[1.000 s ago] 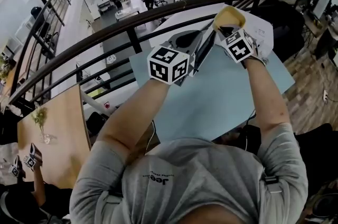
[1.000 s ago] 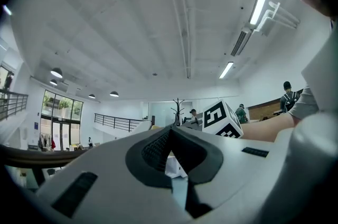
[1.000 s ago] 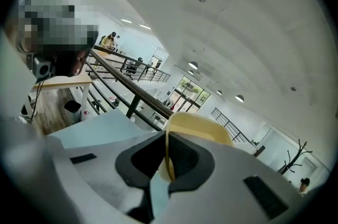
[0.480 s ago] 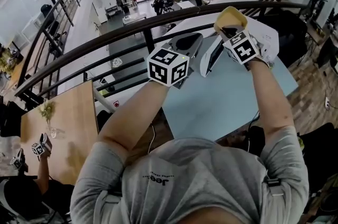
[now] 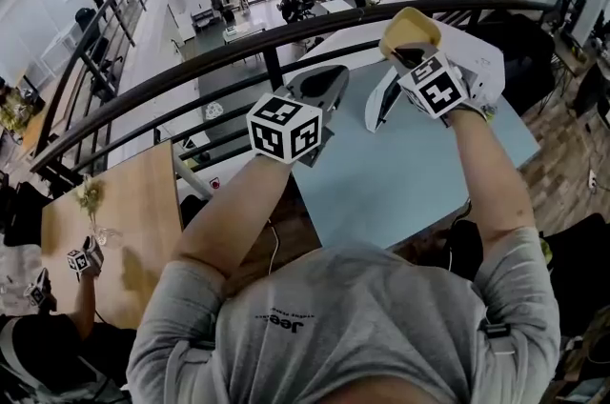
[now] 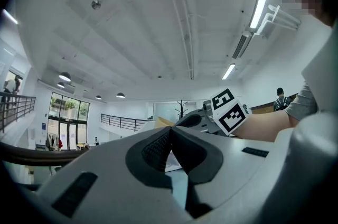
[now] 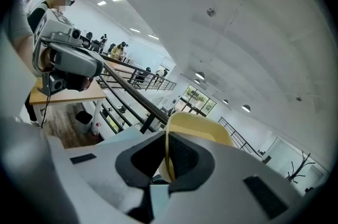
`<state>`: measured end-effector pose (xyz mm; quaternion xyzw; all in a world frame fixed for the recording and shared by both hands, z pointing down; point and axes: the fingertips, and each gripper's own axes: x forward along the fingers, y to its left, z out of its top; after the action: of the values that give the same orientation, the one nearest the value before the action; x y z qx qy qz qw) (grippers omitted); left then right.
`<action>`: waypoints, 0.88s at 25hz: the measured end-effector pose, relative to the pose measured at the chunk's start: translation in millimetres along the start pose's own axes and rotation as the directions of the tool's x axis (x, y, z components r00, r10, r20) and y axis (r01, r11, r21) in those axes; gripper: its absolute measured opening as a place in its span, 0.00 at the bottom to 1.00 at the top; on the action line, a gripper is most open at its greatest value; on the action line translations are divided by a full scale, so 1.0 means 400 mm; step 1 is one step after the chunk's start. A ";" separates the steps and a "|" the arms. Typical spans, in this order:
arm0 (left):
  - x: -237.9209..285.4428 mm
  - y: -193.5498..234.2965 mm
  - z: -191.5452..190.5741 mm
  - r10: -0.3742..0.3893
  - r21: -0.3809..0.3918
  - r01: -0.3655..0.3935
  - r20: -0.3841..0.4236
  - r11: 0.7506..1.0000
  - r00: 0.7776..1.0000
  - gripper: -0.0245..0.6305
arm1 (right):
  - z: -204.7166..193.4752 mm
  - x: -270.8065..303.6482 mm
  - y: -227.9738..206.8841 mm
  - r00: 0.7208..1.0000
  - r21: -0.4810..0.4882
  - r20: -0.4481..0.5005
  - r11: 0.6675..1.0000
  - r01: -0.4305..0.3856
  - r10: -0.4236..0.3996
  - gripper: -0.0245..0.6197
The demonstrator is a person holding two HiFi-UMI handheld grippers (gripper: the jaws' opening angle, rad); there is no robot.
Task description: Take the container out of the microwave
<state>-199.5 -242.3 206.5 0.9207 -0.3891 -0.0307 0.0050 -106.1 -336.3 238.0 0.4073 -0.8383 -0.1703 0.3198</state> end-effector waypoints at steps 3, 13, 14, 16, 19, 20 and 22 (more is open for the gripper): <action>-0.020 -0.008 -0.007 0.006 -0.003 -0.006 0.001 1.000 1.000 0.05 | 0.000 -0.014 0.022 1.000 -0.006 0.006 1.000 -0.011 0.011 0.09; -0.062 -0.079 -0.050 0.029 0.013 -0.029 -0.010 0.999 1.000 0.05 | -0.012 -0.085 0.107 0.997 -0.046 0.028 0.996 -0.071 0.073 0.09; -0.064 -0.086 -0.055 0.035 0.013 -0.035 -0.012 0.999 0.999 0.05 | -0.013 -0.092 0.114 0.996 -0.049 0.034 0.996 -0.079 0.080 0.09; -0.070 -0.099 -0.065 0.050 0.017 -0.050 -0.018 0.999 0.999 0.05 | -0.010 -0.110 0.131 0.994 -0.057 0.053 0.994 -0.093 0.096 0.09; -0.090 -0.127 -0.080 0.085 0.023 -0.085 -0.024 0.996 0.996 0.05 | 0.000 -0.143 0.159 0.988 -0.075 0.090 0.990 -0.118 0.125 0.09; -0.099 -0.139 -0.087 0.099 0.021 -0.099 -0.024 0.995 0.995 0.05 | 0.000 -0.156 0.174 0.985 -0.080 0.095 0.988 -0.134 0.141 0.09; -0.113 -0.168 -0.104 0.123 0.013 -0.122 -0.023 0.992 0.992 0.05 | -0.012 -0.182 0.205 0.979 -0.083 0.100 0.982 -0.168 0.176 0.09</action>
<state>-180.3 -163.6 248.3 0.8954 -0.4450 -0.0172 0.0060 -116.2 -228.9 257.1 0.3116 -0.8793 -0.1946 0.3030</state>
